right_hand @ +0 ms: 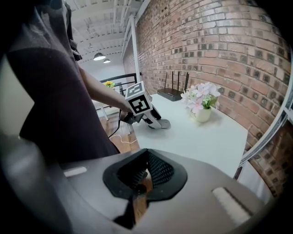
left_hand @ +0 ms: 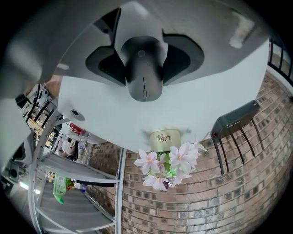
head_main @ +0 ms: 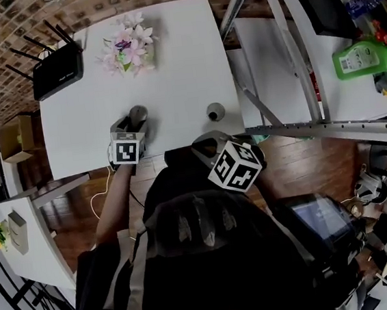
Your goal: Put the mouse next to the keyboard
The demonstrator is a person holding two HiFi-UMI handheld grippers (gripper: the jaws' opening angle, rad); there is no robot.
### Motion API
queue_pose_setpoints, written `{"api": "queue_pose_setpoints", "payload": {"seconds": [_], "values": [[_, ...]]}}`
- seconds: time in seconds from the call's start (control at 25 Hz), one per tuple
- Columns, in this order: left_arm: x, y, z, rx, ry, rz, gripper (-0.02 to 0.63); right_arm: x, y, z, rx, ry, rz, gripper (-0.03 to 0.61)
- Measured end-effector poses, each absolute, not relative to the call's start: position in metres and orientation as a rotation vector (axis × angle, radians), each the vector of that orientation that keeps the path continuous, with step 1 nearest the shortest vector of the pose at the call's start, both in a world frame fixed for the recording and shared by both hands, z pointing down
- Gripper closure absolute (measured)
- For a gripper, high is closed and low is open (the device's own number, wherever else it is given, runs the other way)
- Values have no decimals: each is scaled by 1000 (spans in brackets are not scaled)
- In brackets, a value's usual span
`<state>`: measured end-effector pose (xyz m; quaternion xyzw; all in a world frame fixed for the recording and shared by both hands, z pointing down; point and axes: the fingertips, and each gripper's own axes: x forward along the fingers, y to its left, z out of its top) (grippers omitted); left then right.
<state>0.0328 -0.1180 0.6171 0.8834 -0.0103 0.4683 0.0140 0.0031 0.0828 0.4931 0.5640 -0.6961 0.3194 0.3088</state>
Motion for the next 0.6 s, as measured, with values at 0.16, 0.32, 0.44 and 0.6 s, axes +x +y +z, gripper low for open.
{"api": "queue_pose_setpoints", "payload": {"seconds": [0.16, 0.32, 0.44, 0.6], "values": [[19, -138, 622, 2741, -111, 1547, 348, 3, 92, 496, 1538, -1851, 859, 572], [19, -143, 610, 2705, -170, 1488, 348, -1, 108, 498, 1509, -1882, 845, 572], [25, -139, 605, 2669, -203, 1424, 348, -6, 116, 503, 1450, -1919, 814, 573], [22, -143, 612, 2618, -247, 1427, 348, -18, 120, 508, 1372, -1955, 791, 573]]}}
